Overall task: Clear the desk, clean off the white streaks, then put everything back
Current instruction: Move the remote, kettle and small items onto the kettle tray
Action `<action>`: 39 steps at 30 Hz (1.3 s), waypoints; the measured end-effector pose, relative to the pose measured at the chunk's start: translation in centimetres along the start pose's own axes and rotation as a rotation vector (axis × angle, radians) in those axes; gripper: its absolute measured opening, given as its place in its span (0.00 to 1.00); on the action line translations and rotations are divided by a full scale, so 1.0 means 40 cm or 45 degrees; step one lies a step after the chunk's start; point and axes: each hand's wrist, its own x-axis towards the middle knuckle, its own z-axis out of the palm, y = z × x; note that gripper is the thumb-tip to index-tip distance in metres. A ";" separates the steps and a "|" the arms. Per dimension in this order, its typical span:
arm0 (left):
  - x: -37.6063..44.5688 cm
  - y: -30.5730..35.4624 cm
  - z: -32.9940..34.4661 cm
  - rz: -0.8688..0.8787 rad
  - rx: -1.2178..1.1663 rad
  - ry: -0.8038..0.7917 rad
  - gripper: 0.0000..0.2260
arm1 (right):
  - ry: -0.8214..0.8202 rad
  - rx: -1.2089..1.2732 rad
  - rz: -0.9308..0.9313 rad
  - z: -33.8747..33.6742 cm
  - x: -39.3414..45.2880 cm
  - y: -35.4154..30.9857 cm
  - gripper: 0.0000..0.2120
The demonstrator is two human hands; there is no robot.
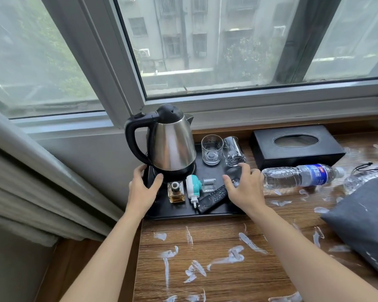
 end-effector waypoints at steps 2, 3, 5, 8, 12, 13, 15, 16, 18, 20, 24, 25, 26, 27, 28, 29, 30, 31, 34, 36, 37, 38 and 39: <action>-0.009 0.005 -0.002 0.023 -0.044 0.023 0.28 | 0.002 0.022 0.014 -0.005 0.002 -0.007 0.34; -0.014 0.005 -0.004 0.034 -0.061 0.032 0.27 | 0.003 0.031 0.016 -0.009 0.003 -0.010 0.35; -0.024 0.002 -0.009 0.042 -0.095 0.051 0.25 | 0.003 0.042 0.001 -0.018 -0.002 -0.012 0.36; -0.037 -0.015 -0.019 0.064 -0.125 0.037 0.25 | 0.013 0.054 -0.037 -0.033 -0.023 -0.014 0.37; -0.058 -0.036 -0.031 0.118 -0.109 0.001 0.30 | 0.037 0.061 -0.061 -0.049 -0.060 -0.020 0.43; -0.063 -0.038 -0.034 0.131 -0.107 -0.006 0.31 | 0.043 0.052 -0.065 -0.052 -0.067 -0.024 0.44; -0.073 -0.041 -0.040 0.180 -0.096 -0.014 0.34 | 0.046 0.019 -0.067 -0.057 -0.077 -0.032 0.44; -0.077 -0.043 -0.043 0.199 -0.086 -0.019 0.34 | 0.046 0.004 -0.065 -0.058 -0.081 -0.036 0.44; -0.080 -0.038 -0.052 0.201 -0.073 -0.030 0.36 | 0.051 0.000 -0.055 -0.060 -0.090 -0.042 0.44; -0.081 -0.029 -0.064 0.216 -0.071 -0.033 0.37 | 0.077 0.019 -0.056 -0.062 -0.101 -0.047 0.44; -0.093 0.006 -0.095 0.285 -0.074 -0.023 0.39 | 0.142 0.060 -0.044 -0.063 -0.123 -0.058 0.45; -0.099 0.020 -0.102 0.277 -0.077 -0.021 0.41 | 0.165 0.068 -0.045 -0.063 -0.128 -0.060 0.45; -0.104 0.035 -0.109 0.267 -0.079 -0.022 0.43 | 0.185 0.085 -0.042 -0.064 -0.133 -0.060 0.45; -0.106 0.047 -0.115 0.264 -0.077 -0.025 0.45 | 0.201 0.109 -0.036 -0.066 -0.138 -0.060 0.45; -0.105 0.057 -0.120 0.273 -0.067 -0.031 0.46 | 0.214 0.132 -0.031 -0.070 -0.143 -0.061 0.46; -0.102 0.063 -0.124 0.281 -0.052 -0.042 0.46 | 0.227 0.147 -0.031 -0.075 -0.149 -0.063 0.46; -0.097 0.067 -0.127 0.289 -0.036 -0.054 0.46 | 0.238 0.158 -0.031 -0.082 -0.155 -0.065 0.46; -0.093 0.071 -0.128 0.301 -0.024 -0.067 0.45 | 0.243 0.169 -0.025 -0.089 -0.161 -0.068 0.46; -0.094 0.094 -0.125 0.318 -0.026 -0.089 0.45 | 0.251 0.191 0.006 -0.119 -0.178 -0.072 0.47; -0.101 0.118 -0.123 0.330 -0.037 -0.106 0.46 | 0.280 0.169 0.017 -0.146 -0.194 -0.071 0.47; -0.103 0.130 -0.122 0.339 -0.040 -0.127 0.47 | 0.299 0.164 0.029 -0.162 -0.205 -0.071 0.47; -0.105 0.144 -0.120 0.349 -0.043 -0.156 0.48 | 0.315 0.163 0.049 -0.177 -0.217 -0.068 0.48; -0.109 0.158 -0.117 0.365 -0.050 -0.187 0.50 | 0.325 0.164 0.075 -0.194 -0.230 -0.064 0.48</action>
